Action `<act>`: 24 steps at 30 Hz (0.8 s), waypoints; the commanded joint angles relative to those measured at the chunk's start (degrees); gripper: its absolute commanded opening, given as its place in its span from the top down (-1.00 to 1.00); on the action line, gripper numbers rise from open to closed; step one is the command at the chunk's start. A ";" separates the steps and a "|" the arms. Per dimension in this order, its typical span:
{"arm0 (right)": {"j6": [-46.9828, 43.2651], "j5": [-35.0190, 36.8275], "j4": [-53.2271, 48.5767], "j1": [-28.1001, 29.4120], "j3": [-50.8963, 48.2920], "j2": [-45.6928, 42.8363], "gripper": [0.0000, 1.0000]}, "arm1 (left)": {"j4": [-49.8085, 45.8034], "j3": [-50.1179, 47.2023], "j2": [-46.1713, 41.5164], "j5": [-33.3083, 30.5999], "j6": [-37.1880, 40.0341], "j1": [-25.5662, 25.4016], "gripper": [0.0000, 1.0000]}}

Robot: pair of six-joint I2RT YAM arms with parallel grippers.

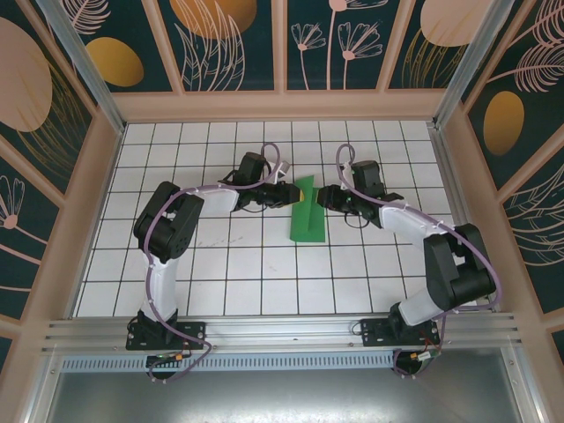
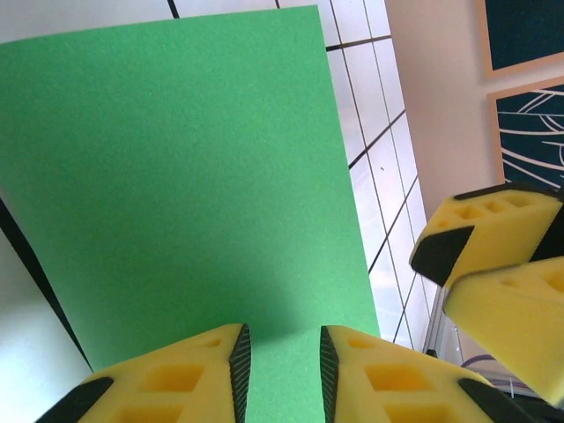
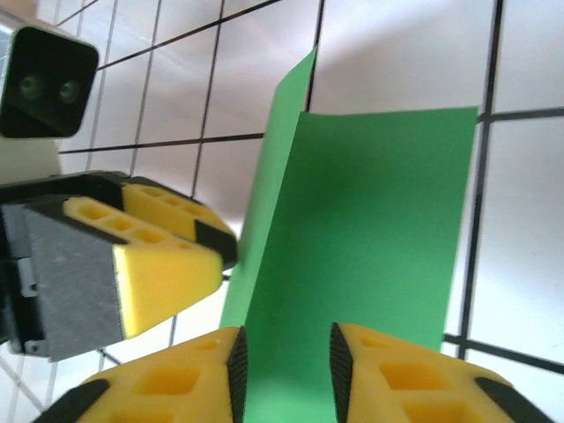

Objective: Fold a paper plane with a square sheet of paper (fold left side to right side)
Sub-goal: First fold in half a square sheet of paper at the center of the table.

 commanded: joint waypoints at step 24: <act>0.65 -2.11 -0.98 0.77 2.71 8.94 1.00 | -3.82 -2.78 -6.24 -7.71 2.84 -0.37 0.27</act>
